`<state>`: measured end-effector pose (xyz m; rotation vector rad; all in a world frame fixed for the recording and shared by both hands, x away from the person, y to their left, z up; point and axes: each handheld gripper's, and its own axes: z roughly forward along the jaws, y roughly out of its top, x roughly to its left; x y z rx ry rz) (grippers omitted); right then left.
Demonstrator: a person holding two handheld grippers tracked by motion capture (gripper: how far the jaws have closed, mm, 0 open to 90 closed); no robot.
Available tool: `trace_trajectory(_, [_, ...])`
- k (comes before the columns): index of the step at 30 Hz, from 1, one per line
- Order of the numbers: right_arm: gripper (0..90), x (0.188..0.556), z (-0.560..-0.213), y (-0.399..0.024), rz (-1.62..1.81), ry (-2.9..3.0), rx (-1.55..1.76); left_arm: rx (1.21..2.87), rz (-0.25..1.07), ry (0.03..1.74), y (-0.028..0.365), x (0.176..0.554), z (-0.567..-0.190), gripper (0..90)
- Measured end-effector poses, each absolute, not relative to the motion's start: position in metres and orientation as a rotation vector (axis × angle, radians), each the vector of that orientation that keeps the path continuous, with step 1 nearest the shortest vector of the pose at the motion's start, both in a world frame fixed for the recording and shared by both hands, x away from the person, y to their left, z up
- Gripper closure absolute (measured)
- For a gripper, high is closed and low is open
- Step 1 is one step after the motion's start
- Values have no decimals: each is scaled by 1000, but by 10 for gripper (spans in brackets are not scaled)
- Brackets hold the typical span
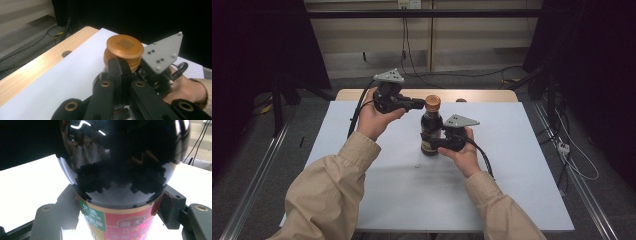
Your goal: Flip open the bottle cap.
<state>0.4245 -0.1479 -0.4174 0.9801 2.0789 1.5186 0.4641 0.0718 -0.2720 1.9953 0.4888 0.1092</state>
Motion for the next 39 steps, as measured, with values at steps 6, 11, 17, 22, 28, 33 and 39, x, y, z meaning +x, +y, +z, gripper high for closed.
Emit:
trace_trajectory(6, [313,425,-417,-148,1519,2082,982,1994,88,497,71,465,-271,900])
trace_trajectory(11, [314,425,-418,-150,1524,2083,988,1982,54,491,70,465,-269,900])
trace_trajectory(17, [312,422,-415,-129,1443,2095,884,1994,119,427,46,454,-235,900])
trace_trajectory(22, [312,424,-415,-134,1459,2088,931,2001,140,468,62,456,-234,900])
trace_trajectory(28, [312,426,-418,-142,1504,2073,961,2003,124,514,81,460,-250,900])
trace_trajectory(33, [311,425,-419,-144,1514,2070,968,2042,102,543,80,466,-267,900])
trace_trajectory(39, [312,425,-420,-145,1519,2069,971,2026,99,535,73,468,-268,900])
